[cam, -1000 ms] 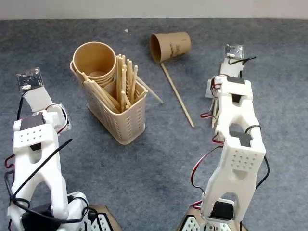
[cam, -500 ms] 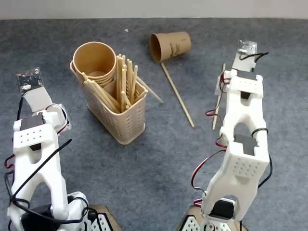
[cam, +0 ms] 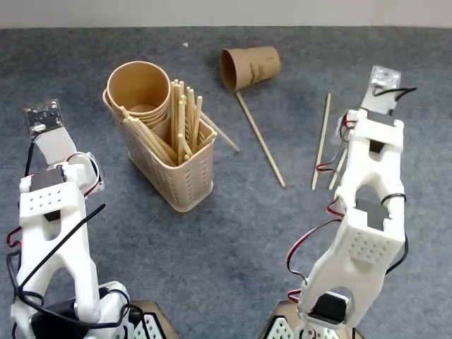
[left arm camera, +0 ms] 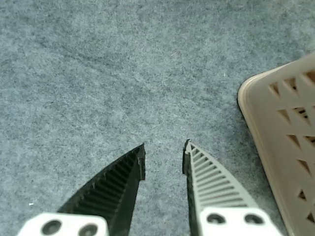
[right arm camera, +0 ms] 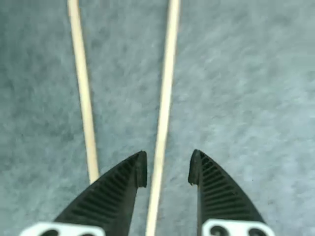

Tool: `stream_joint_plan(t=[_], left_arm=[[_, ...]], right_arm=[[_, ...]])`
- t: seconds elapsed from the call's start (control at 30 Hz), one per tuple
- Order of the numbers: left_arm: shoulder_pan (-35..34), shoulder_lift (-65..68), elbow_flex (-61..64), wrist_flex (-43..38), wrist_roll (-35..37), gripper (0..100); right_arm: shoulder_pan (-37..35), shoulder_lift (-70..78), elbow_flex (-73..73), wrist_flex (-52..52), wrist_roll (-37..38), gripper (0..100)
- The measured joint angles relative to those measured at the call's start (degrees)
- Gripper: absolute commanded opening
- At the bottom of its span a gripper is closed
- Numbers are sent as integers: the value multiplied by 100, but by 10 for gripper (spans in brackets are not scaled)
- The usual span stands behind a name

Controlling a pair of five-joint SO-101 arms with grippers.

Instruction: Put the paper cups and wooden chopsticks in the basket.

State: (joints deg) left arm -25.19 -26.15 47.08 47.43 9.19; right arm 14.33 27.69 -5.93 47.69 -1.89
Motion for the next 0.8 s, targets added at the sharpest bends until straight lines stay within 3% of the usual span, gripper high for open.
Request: stream_joint_plan(t=[0.23,0.8], left_arm=[[0,0,0,0,0,154],[0,0,9,0,0,154]], right_arm=[[-545,554,-18,0,0,156],[-1240,105,53,0,-44,156]])
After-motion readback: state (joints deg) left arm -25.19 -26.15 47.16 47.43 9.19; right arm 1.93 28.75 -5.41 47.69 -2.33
